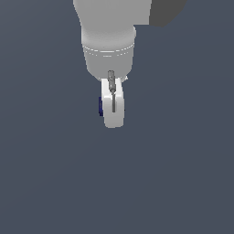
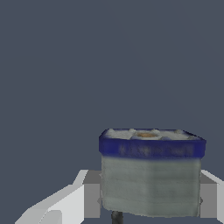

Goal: Pick up the object and move it to a goal position.

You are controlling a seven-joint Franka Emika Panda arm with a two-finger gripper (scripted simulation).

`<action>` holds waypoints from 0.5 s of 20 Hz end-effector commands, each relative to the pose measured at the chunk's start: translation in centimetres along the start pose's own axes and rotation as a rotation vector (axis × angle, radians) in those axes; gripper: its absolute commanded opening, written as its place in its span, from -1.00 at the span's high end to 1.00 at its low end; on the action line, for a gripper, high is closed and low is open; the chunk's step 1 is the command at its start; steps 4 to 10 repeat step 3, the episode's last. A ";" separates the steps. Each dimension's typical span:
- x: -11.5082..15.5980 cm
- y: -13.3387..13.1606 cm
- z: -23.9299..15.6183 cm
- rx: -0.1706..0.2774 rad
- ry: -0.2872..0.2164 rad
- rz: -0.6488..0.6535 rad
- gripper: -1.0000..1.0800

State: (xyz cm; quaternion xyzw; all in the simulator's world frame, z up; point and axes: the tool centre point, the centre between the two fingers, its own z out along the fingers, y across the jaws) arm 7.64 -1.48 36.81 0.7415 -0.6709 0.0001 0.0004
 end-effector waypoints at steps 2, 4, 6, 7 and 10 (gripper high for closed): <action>0.1 -0.1 -0.3 0.000 0.000 0.000 1.00; 0.1 -0.2 -0.3 0.000 0.000 0.000 1.00; 0.1 -0.2 -0.3 0.000 0.000 0.000 1.00; 0.1 -0.2 -0.3 0.000 0.000 0.000 1.00; 0.1 -0.2 -0.3 0.000 0.000 0.000 1.00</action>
